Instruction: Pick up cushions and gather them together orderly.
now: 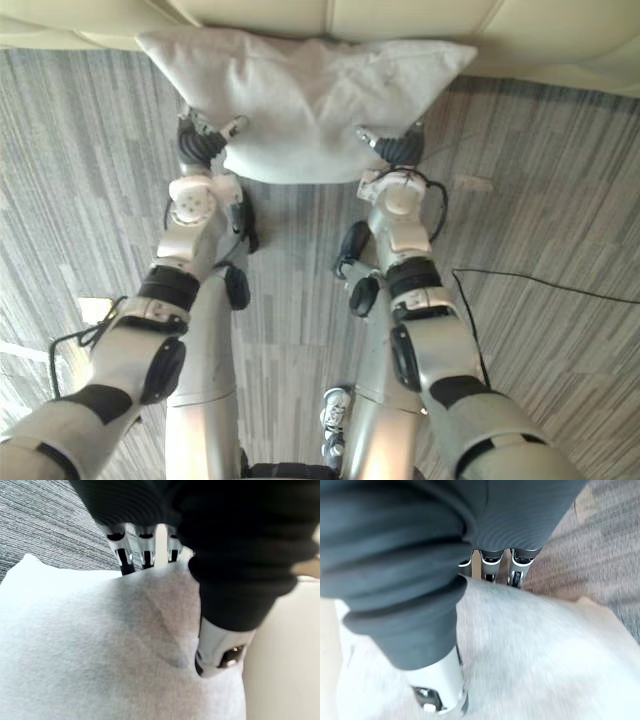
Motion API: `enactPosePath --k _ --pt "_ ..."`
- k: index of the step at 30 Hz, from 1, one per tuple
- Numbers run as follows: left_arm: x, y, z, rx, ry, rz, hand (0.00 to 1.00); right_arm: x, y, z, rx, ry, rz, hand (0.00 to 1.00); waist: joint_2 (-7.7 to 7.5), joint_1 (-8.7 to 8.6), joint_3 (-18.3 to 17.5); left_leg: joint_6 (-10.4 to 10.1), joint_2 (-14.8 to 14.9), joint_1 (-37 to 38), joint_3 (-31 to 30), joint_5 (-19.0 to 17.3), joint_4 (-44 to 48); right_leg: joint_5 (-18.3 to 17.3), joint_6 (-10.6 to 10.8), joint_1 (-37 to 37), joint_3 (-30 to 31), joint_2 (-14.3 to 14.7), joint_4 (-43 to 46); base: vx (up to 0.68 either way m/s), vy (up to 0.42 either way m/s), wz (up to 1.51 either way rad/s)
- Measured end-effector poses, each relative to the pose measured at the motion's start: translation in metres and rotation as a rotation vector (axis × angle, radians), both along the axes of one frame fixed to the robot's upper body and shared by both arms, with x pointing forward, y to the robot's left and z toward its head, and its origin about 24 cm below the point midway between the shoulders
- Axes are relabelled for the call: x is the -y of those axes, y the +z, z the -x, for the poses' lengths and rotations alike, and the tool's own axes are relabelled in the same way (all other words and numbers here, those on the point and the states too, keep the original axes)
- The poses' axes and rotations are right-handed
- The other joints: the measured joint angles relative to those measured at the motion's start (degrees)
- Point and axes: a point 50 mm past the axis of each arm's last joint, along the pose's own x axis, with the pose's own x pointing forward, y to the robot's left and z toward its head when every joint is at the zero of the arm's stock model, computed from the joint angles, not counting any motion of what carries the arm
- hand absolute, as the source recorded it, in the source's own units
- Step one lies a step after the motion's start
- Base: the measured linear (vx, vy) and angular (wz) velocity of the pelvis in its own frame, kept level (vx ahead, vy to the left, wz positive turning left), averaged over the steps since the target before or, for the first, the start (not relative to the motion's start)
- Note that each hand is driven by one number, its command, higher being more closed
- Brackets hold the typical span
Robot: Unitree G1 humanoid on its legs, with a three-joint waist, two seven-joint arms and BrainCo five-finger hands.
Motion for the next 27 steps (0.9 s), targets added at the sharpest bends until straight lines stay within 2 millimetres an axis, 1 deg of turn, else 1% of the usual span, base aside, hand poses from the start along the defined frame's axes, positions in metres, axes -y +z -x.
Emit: enactPosePath --k 3,5,10,12,13,14,15,17,18,19,20,21,22,23,25,26,27 --pt "0.0 0.006 0.002 0.026 0.013 0.014 1.0 0.0 0.001 0.0 0.004 -0.003 -0.002 1.0 0.0 -0.08 -0.01 -0.2 0.11 0.15 -0.16 0.15 -0.01 0.03 -0.05 0.06 -0.06 0.14 0.14 0.0 0.0 0.0" --pt "0.001 0.012 0.005 0.056 0.012 0.029 1.0 0.001 -0.003 0.002 0.004 -0.002 -0.004 1.0 0.0 -0.02 -0.01 -0.32 0.28 1.22 -0.07 0.22 -0.17 0.16 -0.27 0.94 0.0 0.22 0.06 -0.01 -0.006 -0.02" --pt "0.004 0.016 0.013 0.112 -0.009 0.032 1.0 -0.005 -0.01 0.014 0.055 0.032 -0.026 1.0 -0.18 -0.06 -0.28 -0.67 0.96 6.06 0.51 0.92 -2.3 0.93 -1.32 5.44 0.06 1.17 -2.7 -0.03 -0.012 -0.09" --pt "0.008 0.016 0.022 0.16 -0.034 0.03 1.0 -0.006 -0.012 0.022 0.09 0.043 -0.046 1.0 -0.2 -0.3 -0.3 -0.85 1.16 9.88 0.83 1.85 -4.89 1.95 -1.49 8.98 -0.07 1.87 -5.16 -0.04 -0.011 -0.08" --pt "0.009 0.015 0.024 0.162 -0.038 0.028 1.0 -0.006 -0.013 0.023 0.091 0.045 -0.05 1.0 -0.22 -0.37 -0.27 -0.87 1.25 10.83 0.91 1.99 -5.43 2.08 -1.58 9.93 -0.17 2.02 -5.76 -0.02 -0.01 -0.06" --pt "0.011 0.006 0.028 0.158 -0.052 0.021 1.0 -0.006 -0.021 0.028 0.088 0.048 -0.064 1.0 -0.24 -0.52 -0.82 -0.84 1.1 13.77 1.33 2.25 -7.39 2.45 -1.4 12.57 -0.3 2.2 -7.36 0.0 0.0 0.0" --pt "0.014 -0.006 0.035 0.153 -0.07 0.021 1.0 -0.004 -0.032 0.036 0.089 0.046 -0.074 1.0 -0.23 -0.66 -3.52 -0.78 1.1 14.53 1.79 2.27 -8.57 2.53 -1.3 13.05 -0.11 2.39 -8.31 0.0 0.0 0.0" --pt "0.017 -0.011 0.042 0.162 -0.089 0.02 1.0 -0.002 -0.036 0.044 0.107 0.045 -0.083 1.0 -0.27 -0.68 -3.32 -0.95 1.11 18.39 2.16 2.65 -9.82 2.84 -1.31 16.79 -0.11 2.47 -9.4 0.03 -0.012 -0.03" --pt "0.018 -0.023 0.047 0.137 -0.1 0.019 1.0 -0.001 -0.048 0.053 0.095 0.044 -0.094 1.0 -0.27 -0.73 -3.67 -0.98 0.88 22.95 2.33 2.66 -11.5 2.96 -1.28 21.38 -0.11 2.8 -11.19 0.04 -0.019 0.0" --pt "0.019 -0.029 0.051 0.132 -0.109 0.021 1.0 -0.001 -0.054 0.06 0.097 0.042 -0.098 1.0 -0.36 -0.77 -4.16 -1.01 0.78 25.0 2.33 2.62 -12.37 2.88 -1.16 23.39 -0.23 2.77 -12.05 0.05 -0.014 0.07" --pt "0.022 -0.038 0.06 0.129 -0.123 0.041 1.0 -0.001 -0.064 0.073 0.103 0.041 -0.092 1.0 -0.34 -0.93 -5.41 -1.11 0.53 27.83 2.31 2.54 -13.82 2.71 -0.86 26.42 -0.64 2.76 -13.47 0.07 -0.002 0.11" --pt "0.023 -0.044 0.069 0.135 -0.134 0.064 1.0 -0.001 -0.069 0.084 0.118 0.046 -0.078 1.0 -0.38 -1.07 -5.85 -1.32 0.29 30.4 2.25 2.39 -14.61 2.61 -0.69 29.07 -0.88 2.79 -14.37 0.07 0.0 0.12" --pt "0.025 -0.047 0.074 0.138 -0.142 0.074 1.0 -0.001 -0.073 0.091 0.125 0.045 -0.074 1.0 -0.43 -1.07 -5.92 -1.43 0.23 32.21 2.27 2.27 -15.11 2.49 -0.5 30.95 -0.94 2.78 -14.98 0.08 -0.002 0.1" --pt "0.025 -0.054 0.082 0.137 -0.151 0.084 1.0 0.0 -0.08 0.101 0.119 0.047 -0.077 1.0 -0.45 -1.03 -5.94 -1.58 -0.05 35.44 2.33 2.07 -16.34 2.32 -0.2 34.39 -1.2 2.77 -16.29 0.07 -0.01 0.1" --pt "0.023 -0.07 0.094 0.098 -0.155 0.091 1.0 -0.002 -0.098 0.116 0.075 0.053 -0.06 1.0 -0.76 -1.06 -6.64 -1.68 -0.5 40.42 2.45 1.95 -18.49 2.11 0.17 39.48 -1.67 2.75 -18.45 0.11 -0.017 0.13" --pt "0.021 -0.083 0.102 0.06 -0.16 0.092 1.0 -0.002 -0.112 0.128 0.033 0.057 -0.048 1.0 -0.97 -1.05 -7.98 -1.69 -0.75 43.17 2.46 1.96 -19.92 2.01 0.36 42.53 -2.24 2.72 -19.76 0.09 -0.014 0.15" --pt "0.019 -0.09 0.106 0.04 -0.158 0.093 1.0 -0.002 -0.118 0.133 0.01 0.062 -0.048 1.0 -1.11 -1.05 -8.66 -1.7 -0.83 44.4 2.48 1.95 -20.42 1.94 0.47 43.87 -2.43 2.74 -20.34 0.14 -0.019 0.15"
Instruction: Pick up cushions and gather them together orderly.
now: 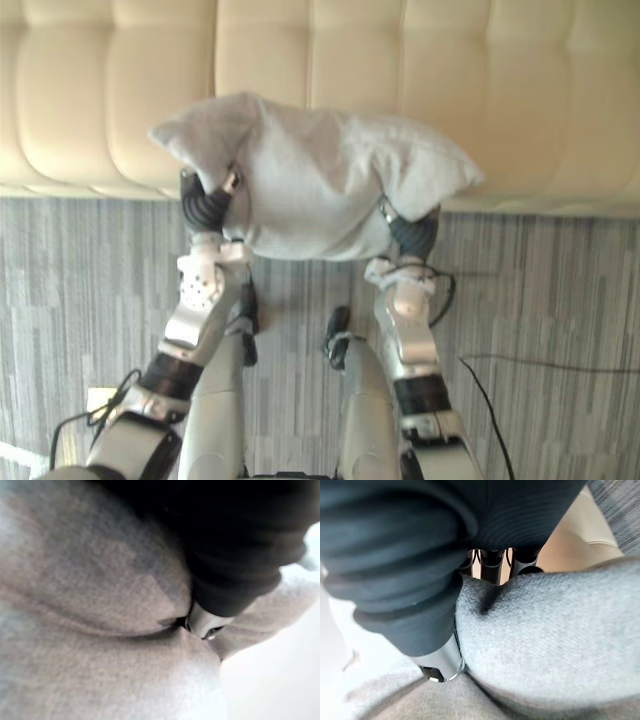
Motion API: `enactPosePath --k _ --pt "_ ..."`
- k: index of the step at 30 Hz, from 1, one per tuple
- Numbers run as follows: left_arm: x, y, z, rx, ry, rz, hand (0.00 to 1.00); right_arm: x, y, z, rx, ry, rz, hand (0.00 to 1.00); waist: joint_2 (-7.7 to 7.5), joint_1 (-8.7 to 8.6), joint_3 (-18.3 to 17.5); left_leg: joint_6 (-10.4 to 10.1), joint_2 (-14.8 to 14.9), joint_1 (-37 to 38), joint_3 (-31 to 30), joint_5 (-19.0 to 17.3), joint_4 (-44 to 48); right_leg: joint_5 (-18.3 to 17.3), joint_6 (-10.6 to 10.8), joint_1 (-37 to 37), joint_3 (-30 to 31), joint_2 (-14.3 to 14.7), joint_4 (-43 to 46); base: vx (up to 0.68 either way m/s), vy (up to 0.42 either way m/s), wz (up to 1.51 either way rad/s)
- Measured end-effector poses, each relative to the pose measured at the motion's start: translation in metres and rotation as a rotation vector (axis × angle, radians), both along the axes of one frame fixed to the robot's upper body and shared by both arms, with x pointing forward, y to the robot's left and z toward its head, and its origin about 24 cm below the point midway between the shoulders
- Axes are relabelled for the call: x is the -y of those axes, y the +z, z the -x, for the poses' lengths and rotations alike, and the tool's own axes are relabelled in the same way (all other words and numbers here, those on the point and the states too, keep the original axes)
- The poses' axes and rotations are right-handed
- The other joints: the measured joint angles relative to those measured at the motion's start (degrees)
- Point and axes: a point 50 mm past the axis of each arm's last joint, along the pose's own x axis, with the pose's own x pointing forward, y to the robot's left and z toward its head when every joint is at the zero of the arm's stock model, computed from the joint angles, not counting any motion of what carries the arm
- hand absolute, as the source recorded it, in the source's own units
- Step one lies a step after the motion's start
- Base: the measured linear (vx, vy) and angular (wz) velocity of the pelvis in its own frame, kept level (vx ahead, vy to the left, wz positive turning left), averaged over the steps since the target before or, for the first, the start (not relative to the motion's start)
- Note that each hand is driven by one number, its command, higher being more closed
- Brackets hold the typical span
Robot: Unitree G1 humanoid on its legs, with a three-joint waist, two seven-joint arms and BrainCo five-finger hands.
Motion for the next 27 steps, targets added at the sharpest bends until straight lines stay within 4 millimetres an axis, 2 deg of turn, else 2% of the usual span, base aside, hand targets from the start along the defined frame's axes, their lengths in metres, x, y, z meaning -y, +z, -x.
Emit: enactPosePath --k 2,3,6,14,17,20,21,23,27 --pt "-0.007 -0.029 0.02 -0.096 0.008 0.003 1.0 -0.005 -0.027 0.024 -0.097 0.037 0.026 1.0 -1.0 0.36 -3.55 -0.13 -0.38 6.32 0.64 -0.08 -3.58 -0.05 0.36 6.23 -0.44 0.19 -3.74 0.16 -0.018 0.05" --pt "-0.009 -0.034 0.024 -0.114 0.012 0.005 1.0 -0.006 -0.032 0.029 -0.115 0.046 0.038 1.0 -1.19 0.36 -4.37 -0.13 -0.45 7.53 0.76 -0.08 -4.34 -0.02 0.46 7.35 -0.52 0.24 -4.57 0.14 -0.009 0.01" --pt "-0.015 -0.068 0.052 -0.242 0.008 0.017 1.0 -0.006 -0.056 0.056 -0.217 0.084 0.075 1.0 -1.26 0.56 -10.28 -0.47 -1.23 14.5 1.56 0.19 -10.17 0.61 1.55 13.81 -0.52 0.67 -9.98 0.16 0.008 -0.02" --pt "-0.023 -0.101 0.082 -0.386 0.007 0.027 1.0 -0.007 -0.07 0.071 -0.283 0.119 0.111 1.0 -1.06 0.01 -16.43 -0.74 -2.29 25.3 2.21 2.1 -19.79 4.85 2.4 25.28 0.06 3.13 -22.73 0.13 0.011 -0.07" --pt "-0.025 -0.106 0.088 -0.411 0.006 0.022 1.0 -0.007 -0.074 0.073 -0.299 0.129 0.114 1.0 -1.15 -0.24 -16.87 -0.68 -2.93 27.18 1.13 2.03 -19.79 4.97 2.42 28.08 -0.09 2.82 -23.92 0.09 0.016 0.11" --pt "-0.025 -0.109 0.091 -0.422 -0.003 0.02 1.0 -0.006 -0.082 0.073 -0.335 0.132 0.124 1.0 -0.5 -0.19 -15.97 0.53 -2.62 21.51 -0.83 -2.5 -6.19 4.95 2.41 30.26 -1.21 2.77 -23.94 0.02 0.026 0.3" --pt "-0.025 -0.11 0.092 -0.425 -0.007 0.018 1.0 -0.004 -0.084 0.074 -0.346 0.132 0.131 1.0 -0.06 -0.17 -15.35 1.08 -2.46 17.83 -1.94 -2.96 1.95 4.93 2.39 31.34 -1.9 2.82 -24.19 -0.02 0.038 0.33" --pt "-0.025 -0.111 0.092 -0.43 -0.007 0.026 1.0 -0.002 -0.084 0.074 -0.346 0.142 0.157 1.0 0.97 0.36 -14.68 1.07 -1.53 14.23 -1.66 -2.94 9.2 4.75 2.44 33.02 -2.43 3.26 -25.82 -0.03 0.071 0.22" --pt "-0.025 -0.111 0.092 -0.431 -0.015 0.034 1.0 -0.002 -0.082 0.072 -0.337 0.142 0.161 1.0 1.0 0.92 -14.62 1.06 -1.68 14.73 -0.38 -2.93 1.51 6.15 1.91 33.34 -3.45 3.58 -30.71 -0.04 0.068 0.3"
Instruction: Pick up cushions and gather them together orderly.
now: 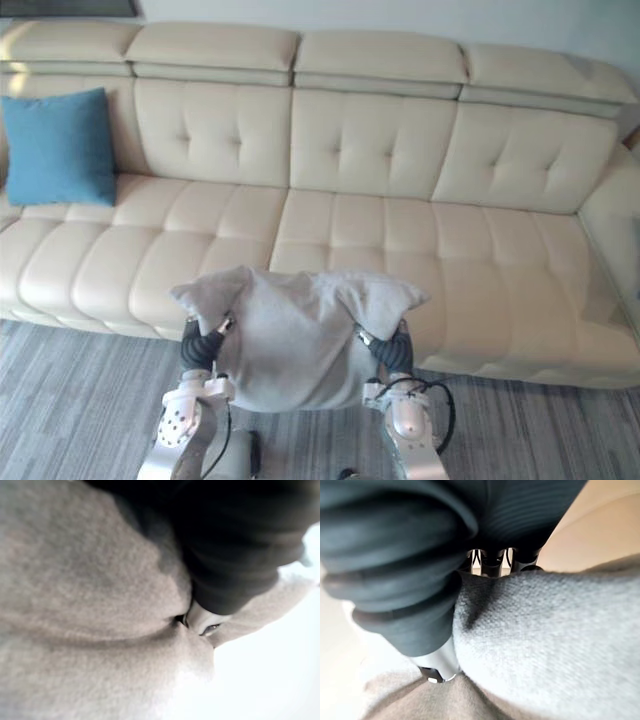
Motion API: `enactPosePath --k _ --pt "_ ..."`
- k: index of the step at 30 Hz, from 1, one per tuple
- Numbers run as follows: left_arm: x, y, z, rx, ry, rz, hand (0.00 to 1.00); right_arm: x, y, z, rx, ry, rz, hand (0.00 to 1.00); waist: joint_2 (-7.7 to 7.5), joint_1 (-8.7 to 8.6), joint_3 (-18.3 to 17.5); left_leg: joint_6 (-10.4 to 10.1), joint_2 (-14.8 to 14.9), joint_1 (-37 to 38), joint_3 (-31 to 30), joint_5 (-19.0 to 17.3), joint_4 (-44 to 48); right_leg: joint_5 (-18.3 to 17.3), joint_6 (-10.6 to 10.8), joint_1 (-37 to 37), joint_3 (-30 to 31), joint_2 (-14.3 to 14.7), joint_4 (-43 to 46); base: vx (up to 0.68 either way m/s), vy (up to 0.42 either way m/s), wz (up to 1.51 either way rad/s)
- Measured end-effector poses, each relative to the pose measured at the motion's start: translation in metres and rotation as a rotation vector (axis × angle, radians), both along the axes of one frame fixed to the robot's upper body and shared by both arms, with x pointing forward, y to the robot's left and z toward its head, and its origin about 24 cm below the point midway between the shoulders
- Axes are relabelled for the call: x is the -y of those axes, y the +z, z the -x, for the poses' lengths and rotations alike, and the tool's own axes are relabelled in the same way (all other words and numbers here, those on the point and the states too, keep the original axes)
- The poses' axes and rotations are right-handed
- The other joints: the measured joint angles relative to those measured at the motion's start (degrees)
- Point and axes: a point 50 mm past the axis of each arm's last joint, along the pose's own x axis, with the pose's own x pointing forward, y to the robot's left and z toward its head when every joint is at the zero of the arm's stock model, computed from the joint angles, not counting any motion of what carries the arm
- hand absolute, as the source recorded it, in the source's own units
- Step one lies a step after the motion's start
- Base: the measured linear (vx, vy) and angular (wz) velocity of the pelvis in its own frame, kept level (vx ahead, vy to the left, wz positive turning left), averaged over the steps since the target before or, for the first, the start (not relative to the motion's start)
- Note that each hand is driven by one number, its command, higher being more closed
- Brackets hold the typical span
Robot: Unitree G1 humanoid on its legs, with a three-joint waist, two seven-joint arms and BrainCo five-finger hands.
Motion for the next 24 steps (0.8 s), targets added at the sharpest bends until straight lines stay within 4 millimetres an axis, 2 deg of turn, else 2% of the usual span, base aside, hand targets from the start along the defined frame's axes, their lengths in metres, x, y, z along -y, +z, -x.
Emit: enactPosePath --k 1,2,3,4,5,7,8,9,10,12,13,14,15,16,18,19,20,21,23,24 --pt "0.0 0.0 0.0 -0.004 -0.002 -0.003 1.0 0.0 0.003 -0.004 0.01 0.001 0.001 1.0 -0.84 0.19 0.55 -0.21 -0.51 -0.54 -0.13 -0.58 -1.06 0.61 -0.59 0.05 0.48 -0.06 -1.36 0.0 0.056 0.2" --pt "0.0 -0.001 0.0 -0.01 -0.004 -0.004 1.0 -0.001 0.004 -0.006 0.018 -0.001 0.001 1.0 -0.94 0.39 0.61 -0.43 -0.83 -0.57 -0.47 -0.78 -3.72 0.59 -0.54 -0.03 0.63 -0.22 -1.58 0.01 0.085 0.08" --pt "0.001 -0.002 0.001 -0.019 -0.009 0.005 1.0 0.0 0.007 -0.009 0.03 -0.007 0.003 1.0 -0.9 0.94 0.55 -1.33 -0.61 -0.05 -1.23 0.74 -9.92 0.08 0.48 -0.39 1.05 -0.19 -1.54 0.05 0.135 -0.14" --pt "0.001 -0.003 0.001 -0.023 -0.012 0.003 1.0 -0.001 0.008 -0.011 0.034 -0.007 -0.001 1.0 -1.34 1.26 0.47 -1.44 -0.59 -0.03 -0.7 2.87 -10.54 -0.17 1.2 -0.53 1.77 -0.56 -1.24 0.1 0.151 -0.24" --pt "-0.001 -0.003 0.002 -0.027 -0.014 -0.004 1.0 -0.003 0.007 -0.011 0.03 -0.009 -0.013 1.0 -2.75 1.3 -0.11 -0.64 -1.62 0.12 0.45 2.77 -10.74 -0.07 2.32 -0.95 2.34 -1.93 -0.95 0.22 0.17 -0.19" --pt "-0.001 -0.003 0.0 -0.029 -0.025 -0.01 1.0 -0.003 0.006 -0.01 0.026 -0.015 -0.018 1.0 -3.76 1.09 -0.66 2.26 -3.11 -0.42 3.16 0.61 -6.96 0.87 4.18 -1.96 4.46 -4.74 1.1 0.31 0.225 -0.27" --pt "0.0 -0.003 0.001 -0.031 -0.029 -0.01 1.0 -0.002 0.005 -0.01 0.02 -0.017 -0.02 1.0 -3.59 1.04 -0.76 2.82 -3.55 0.32 4.27 -0.74 -6.42 0.71 4.45 -2.85 6.2 -5.76 3.78 0.29 0.298 -0.58" --pt "0.0 -0.001 -0.001 -0.023 -0.031 -0.013 1.0 -0.002 0.003 -0.01 0.013 -0.017 -0.017 1.0 -3.26 0.97 -0.82 3.67 -3.99 2.27 5.82 -2.14 -6.82 0.52 4.71 -5.86 7.95 -7.2 10.88 0.23 0.252 -0.48" --pt "0.0 -0.001 -0.002 -0.019 -0.033 -0.015 1.0 -0.001 0.003 -0.01 0.011 -0.017 -0.017 1.0 -3.18 0.8 -0.82 3.9 -4.17 2.89 6.1 -2.29 -7.06 0.47 4.73 -7.0 8.18 -7.71 13.56 0.22 0.224 -0.41" --pt "-0.002 0.004 -0.007 0.003 -0.043 -0.035 1.0 -0.001 0.0 -0.009 -0.003 -0.016 -0.018 1.0 -3.08 -0.28 -0.7 5.39 -4.85 7.46 6.49 -3.26 -9.71 1.72 4.86 -13.88 8.83 -10.41 30.91 0.22 0.172 -0.12" --pt "-0.003 0.004 -0.007 0.004 -0.045 -0.041 1.0 -0.002 -0.002 -0.009 -0.01 -0.015 -0.021 1.0 -2.94 -0.6 -0.61 5.73 -4.8 8.71 6.46 -3.55 -10.17 0.91 4.54 -14.93 9.02 -10.36 34.0 0.25 0.122 -0.07" --pt "-0.005 0.004 -0.007 0.004 -0.046 -0.048 1.0 -0.004 -0.006 -0.01 -0.028 -0.017 -0.036 1.0 -2.56 -0.7 -0.43 5.68 -4.35 11.55 6.39 -4.23 -11.32 -1.68 3.9 -17.14 9.34 -9.19 39.13 0.23 0.058 -0.03" --pt "-0.005 0.005 -0.008 0.008 -0.045 -0.049 1.0 -0.005 -0.009 -0.009 -0.039 -0.016 -0.044 1.0 -2.09 -0.8 -0.22 5.65 -3.92 13.3 6.24 -4.44 -12.36 -3.57 3.4 -19.06 9.33 -7.24 39.54 0.26 0.05 0.01" --pt "-0.005 0.005 -0.008 0.011 -0.045 -0.049 1.0 -0.005 -0.009 -0.009 -0.041 -0.015 -0.044 1.0 -2.09 -0.91 -0.22 5.63 -3.79 13.74 6.07 -4.46 -12.71 -3.97 3.1 -19.78 9.37 -6.33 38.49 0.18 -0.036 0.2" --pt "-0.004 0.006 -0.008 0.018 -0.056 -0.049 1.0 -0.003 -0.01 -0.009 -0.045 -0.005 -0.039 1.0 -2.07 -2.52 -0.2 5.34 -3.67 15.12 4.72 -4.29 -14.04 -3.67 2.07 -22.09 9.58 -1.17 25.66 0.18 -0.094 0.39" --pt "-0.004 0.006 -0.008 0.015 -0.06 -0.049 1.0 -0.002 -0.011 -0.009 -0.048 -0.006 -0.043 1.0 -2.27 -2.75 -0.33 5.27 -3.83 15.42 4.6 -4.32 -14.01 -2.0 2.14 -21.84 9.8 -0.22 21.26 0.2 -0.116 0.4" --pt "-0.004 0.005 -0.007 0.013 -0.071 -0.051 1.0 -0.001 -0.012 -0.008 -0.053 -0.011 -0.048 1.0 -3.36 -2.97 -0.78 4.82 -5.39 16.36 4.15 -4.56 -13.91 5.28 1.9 -20.55 11.03 0.79 11.47 0.22 -0.124 0.46" --pt "0.0 0.003 -0.009 0.008 -0.088 -0.041 1.0 0.003 -0.013 -0.009 -0.055 -0.02 -0.043 1.0 -3.08 -3.75 -0.82 2.89 -6.62 17.61 2.42 -5.93 -13.83 10.57 -2.19 -19.9 12.11 0.62 9.68 0.21 -0.131 0.33" --pt "0.01 0.001 -0.007 -0.002 -0.11 -0.011 1.0 0.014 -0.014 -0.006 -0.07 -0.034 -0.013 1.0 0.5 -3.13 -1.06 1.85 -4.54 18.14 1.3 -7.89 -13.6 10.34 -1.5 -17.07 11.73 2.77 6.78 0.18 -0.08 0.18" --pt "0.014 0.001 -0.007 0.003 -0.129 -0.011 1.0 0.017 -0.016 -0.003 -0.08 -0.048 -0.014 1.0 1.79 -2.7 -1.6 1.28 -3.19 18.31 1.09 -8.39 -13.17 10.55 -1.84 -15.46 10.48 3.73 4.83 0.17 -0.04 0.22"
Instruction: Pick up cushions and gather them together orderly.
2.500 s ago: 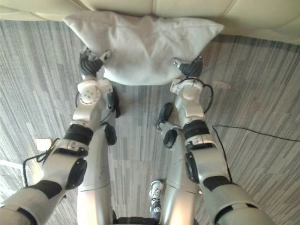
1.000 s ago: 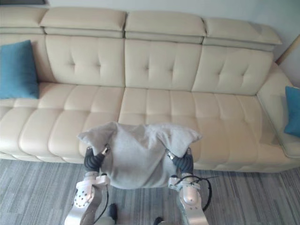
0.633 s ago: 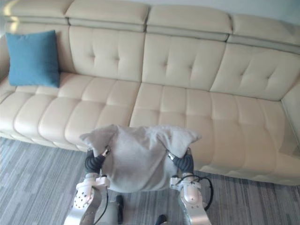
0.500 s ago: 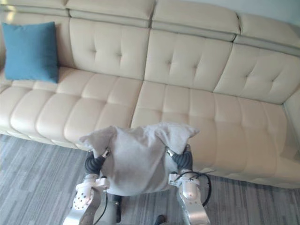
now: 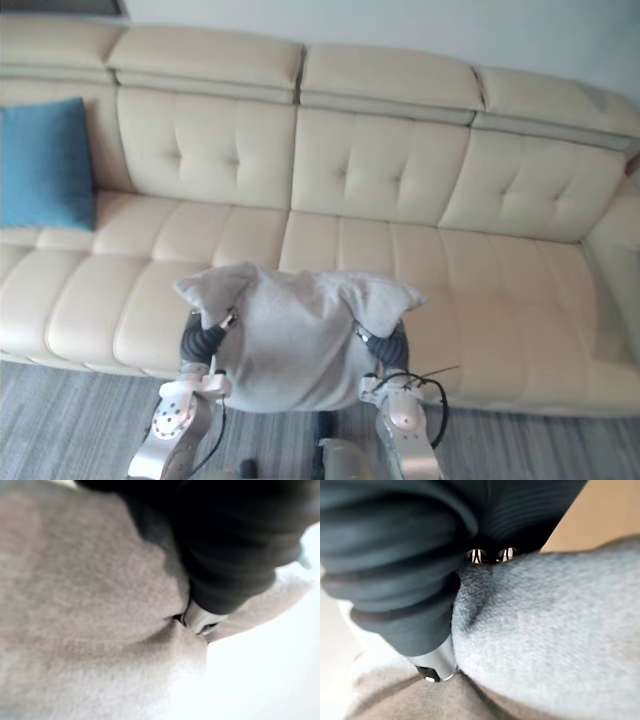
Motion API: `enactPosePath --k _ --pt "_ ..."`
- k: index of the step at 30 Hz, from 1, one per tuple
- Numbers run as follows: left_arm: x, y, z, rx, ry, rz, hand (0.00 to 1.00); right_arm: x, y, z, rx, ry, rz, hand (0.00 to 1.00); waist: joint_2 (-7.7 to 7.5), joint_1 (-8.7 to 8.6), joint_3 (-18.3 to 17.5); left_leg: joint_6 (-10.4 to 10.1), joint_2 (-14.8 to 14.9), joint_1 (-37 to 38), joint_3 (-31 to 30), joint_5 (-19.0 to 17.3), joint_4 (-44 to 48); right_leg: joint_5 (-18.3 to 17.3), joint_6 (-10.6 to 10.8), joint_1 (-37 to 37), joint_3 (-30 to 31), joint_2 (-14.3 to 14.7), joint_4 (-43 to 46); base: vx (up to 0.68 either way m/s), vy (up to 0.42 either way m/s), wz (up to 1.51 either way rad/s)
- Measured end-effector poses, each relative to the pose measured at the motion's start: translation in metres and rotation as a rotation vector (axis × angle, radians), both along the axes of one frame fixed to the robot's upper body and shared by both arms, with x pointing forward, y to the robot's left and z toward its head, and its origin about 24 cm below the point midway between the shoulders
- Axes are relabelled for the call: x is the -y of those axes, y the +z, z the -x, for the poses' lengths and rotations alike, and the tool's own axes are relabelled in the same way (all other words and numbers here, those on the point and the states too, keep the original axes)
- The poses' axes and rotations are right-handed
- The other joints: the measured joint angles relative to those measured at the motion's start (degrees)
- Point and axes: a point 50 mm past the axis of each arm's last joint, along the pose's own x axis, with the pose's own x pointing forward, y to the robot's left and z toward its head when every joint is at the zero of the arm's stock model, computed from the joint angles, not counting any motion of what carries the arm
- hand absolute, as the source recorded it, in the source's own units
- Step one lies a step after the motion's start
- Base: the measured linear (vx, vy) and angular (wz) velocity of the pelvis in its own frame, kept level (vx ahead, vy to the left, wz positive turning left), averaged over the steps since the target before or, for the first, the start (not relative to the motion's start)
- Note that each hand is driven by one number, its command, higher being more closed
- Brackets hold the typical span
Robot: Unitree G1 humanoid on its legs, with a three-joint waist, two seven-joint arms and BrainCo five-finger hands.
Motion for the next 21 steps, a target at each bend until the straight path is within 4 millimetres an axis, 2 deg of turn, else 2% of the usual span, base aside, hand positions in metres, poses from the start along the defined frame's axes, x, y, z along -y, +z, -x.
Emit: enactPosePath --k 3,5,6,7,8,10,11,12,14,18,21 --pt "0.005 0.002 0.0 0.013 -0.025 0.003 1.0 0.003 0.001 0.009 -0.003 -0.025 -0.011 1.0 0.19 -0.04 -0.01 -1.81 1.82 -0.39 -1.93 -1.25 3.46 -0.91 -1.01 3.02 -2.3 1.5 -1.63 0.16 -0.065 0.39" --pt "0.005 0.001 0.002 0.007 -0.021 0.01 1.0 0.002 0.011 0.015 0.037 -0.032 -0.025 1.0 -0.52 0.81 0.43 -2.89 3.35 -1.85 -0.8 -2.16 11.45 -1.73 -1.59 5.72 -2.6 2.03 -2.28 0.11 -0.023 0.2" --pt "0.005 0.001 0.004 0.004 -0.01 0.022 1.0 0.001 0.022 0.015 0.085 -0.03 -0.029 1.0 -0.59 1.37 0.43 -2.23 4.69 -5.62 1.11 -3.41 19.58 -2.35 -1.88 7.03 -2.51 1.99 -2.87 0.07 0.02 -0.08" --pt "0.006 0.001 0.005 0.005 -0.008 0.029 1.0 0.001 0.027 0.014 0.106 -0.03 -0.03 1.0 -0.58 1.77 0.42 -1.09 5.35 -6.5 1.96 -4.2 20.62 -2.76 -2.11 6.87 -2.33 2.11 -2.83 0.06 0.044 -0.14" --pt "0.006 0.003 0.006 0.01 -0.006 0.038 1.0 0.001 0.032 0.013 0.129 -0.028 -0.034 1.0 -0.51 1.93 0.44 0.23 5.94 -7.4 2.21 -4.9 20.34 -3.18 -2.35 6.82 -1.97 2.26 -2.71 0.04 0.103 -0.26" --pt "0.008 0.004 0.006 0.016 -0.004 0.047 1.0 0.0 0.038 0.012 0.159 -0.026 -0.038 1.0 -0.17 2.5 0.19 1.16 6.45 -8.28 0.6 -4.03 12.32 -3.4 -1.33 6.65 -0.46 2.31 -2.6 0.04 0.137 -0.33" --pt "0.008 0.004 0.006 0.015 -0.005 0.046 1.0 0.0 0.037 0.012 0.157 -0.027 -0.038 1.0 -0.15 2.63 0.14 -0.79 6.31 -8.15 0.15 -1.98 11.05 -3.42 -0.9 6.6 -0.14 2.34 -2.58 0.07 0.154 -0.36" --pt "0.006 0.003 0.007 0.011 -0.008 0.037 1.0 -0.001 0.034 0.014 0.139 -0.034 -0.047 1.0 -1.0 2.9 -0.58 -2.35 4.81 -7.11 0.69 -0.39 8.4 -1.82 0.54 6.85 1.27 1.58 -3.85 0.09 0.15 -0.16" --pt "0.009 0.007 0.007 0.027 -0.018 0.042 1.0 -0.001 0.033 0.014 0.137 -0.04 -0.051 1.0 -1.56 2.28 -1.0 -2.02 3.51 -6.67 1.87 0.41 7.34 -0.33 1.29 6.77 1.73 0.5 -5.81 0.12 0.151 -0.11" --pt "0.011 0.007 0.007 0.028 -0.03 0.041 1.0 -0.001 0.032 0.015 0.133 -0.042 -0.052 1.0 -0.86 2.29 -1.26 -1.63 1.32 -5.43 2.36 0.65 5.49 0.35 2.32 6.84 3.61 -1.08 -7.02 0.08 0.126 -0.2" --pt "0.012 0.006 0.008 0.027 -0.049 0.029 1.0 0.0 0.032 0.015 0.132 -0.047 -0.05 1.0 -0.89 2.25 -1.38 -1.0 0.37 -4.09 2.38 1.23 2.73 0.69 2.58 7.1 4.29 -1.5 -8.16 0.04 0.04 -0.1"
